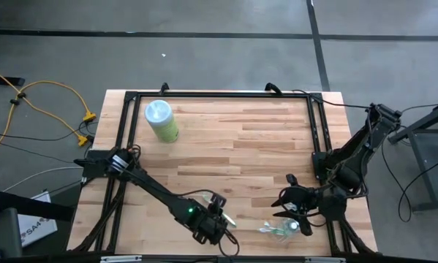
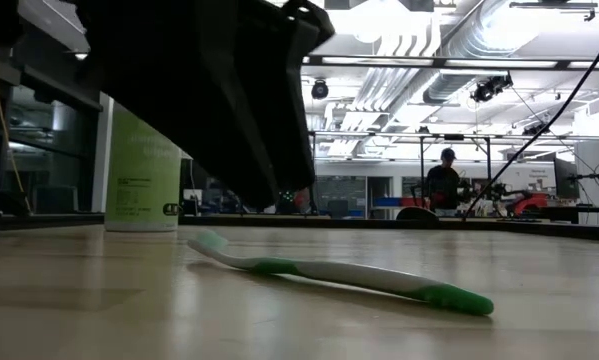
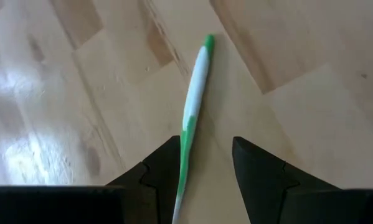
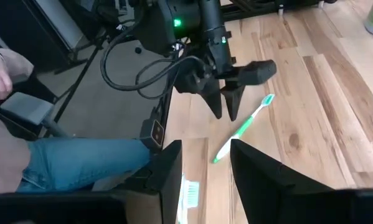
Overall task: Pick & Place toothbrushing station
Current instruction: Put the green toothbrush into the left section of the transparent organizer
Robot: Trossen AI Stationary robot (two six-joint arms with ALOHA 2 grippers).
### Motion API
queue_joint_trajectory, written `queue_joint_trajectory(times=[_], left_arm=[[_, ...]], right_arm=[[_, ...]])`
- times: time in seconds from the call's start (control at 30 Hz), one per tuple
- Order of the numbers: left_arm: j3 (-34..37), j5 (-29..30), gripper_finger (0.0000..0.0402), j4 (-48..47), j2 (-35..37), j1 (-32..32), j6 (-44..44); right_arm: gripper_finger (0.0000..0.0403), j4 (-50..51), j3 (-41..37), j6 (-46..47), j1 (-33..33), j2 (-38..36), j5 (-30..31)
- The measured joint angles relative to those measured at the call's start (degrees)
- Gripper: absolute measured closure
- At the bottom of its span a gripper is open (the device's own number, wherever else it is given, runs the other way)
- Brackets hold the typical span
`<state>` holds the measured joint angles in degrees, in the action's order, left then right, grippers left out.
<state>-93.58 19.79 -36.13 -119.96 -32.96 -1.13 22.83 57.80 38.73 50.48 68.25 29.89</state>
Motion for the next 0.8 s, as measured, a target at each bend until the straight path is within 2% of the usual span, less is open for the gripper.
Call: queue_joint_trajectory(times=[0.2, 0.33, 0.57, 0.8], left_arm=[[-0.02, -3.22, 0.0263, -0.96, -0.54, 2.25, -5.25], [0.02, -7.4, 0.0263, -1.15, -2.3, 4.32, -6.4], [0.04, -8.36, 0.0263, 0.03, -3.52, 5.37, -7.92], [-0.15, -11.73, 0.0263, 0.43, -4.42, 6.15, -9.3]], right_arm=[[0.0275, -1.07, 0.0, -0.03, 0.62, 0.0, -0.06], [0.0275, -1.51, 0.0, 0.25, 1.13, 0.02, -0.02], [0.0275, -2.53, 0.0, 0.39, 1.77, 0.04, -0.02], [0.0275, -3.02, 0.0, 0.39, 1.77, 0.04, 0.02]])
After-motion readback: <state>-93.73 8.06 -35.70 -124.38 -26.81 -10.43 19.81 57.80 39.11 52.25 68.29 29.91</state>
